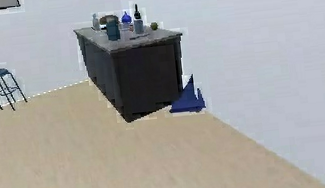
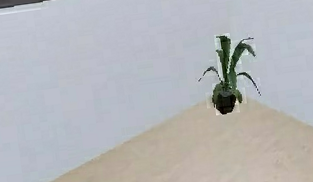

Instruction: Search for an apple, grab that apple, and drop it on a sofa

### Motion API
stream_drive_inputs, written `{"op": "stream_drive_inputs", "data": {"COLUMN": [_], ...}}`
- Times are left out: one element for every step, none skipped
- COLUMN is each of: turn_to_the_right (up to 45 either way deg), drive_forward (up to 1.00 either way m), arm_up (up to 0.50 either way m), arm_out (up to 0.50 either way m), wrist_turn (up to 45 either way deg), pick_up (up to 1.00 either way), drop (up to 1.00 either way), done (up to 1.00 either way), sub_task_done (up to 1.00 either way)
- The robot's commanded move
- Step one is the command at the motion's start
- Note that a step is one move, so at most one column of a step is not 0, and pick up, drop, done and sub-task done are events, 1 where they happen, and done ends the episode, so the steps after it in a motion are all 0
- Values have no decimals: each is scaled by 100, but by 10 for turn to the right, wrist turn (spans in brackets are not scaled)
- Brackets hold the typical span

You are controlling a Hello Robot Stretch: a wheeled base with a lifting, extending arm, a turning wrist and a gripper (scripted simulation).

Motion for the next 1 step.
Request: {"op": "stream_drive_inputs", "data": {"turn_to_the_right": [0], "drive_forward": [100], "arm_up": [0], "arm_out": [0], "wrist_turn": [0], "pick_up": [0], "drop": [0], "done": [0], "sub_task_done": [0]}}
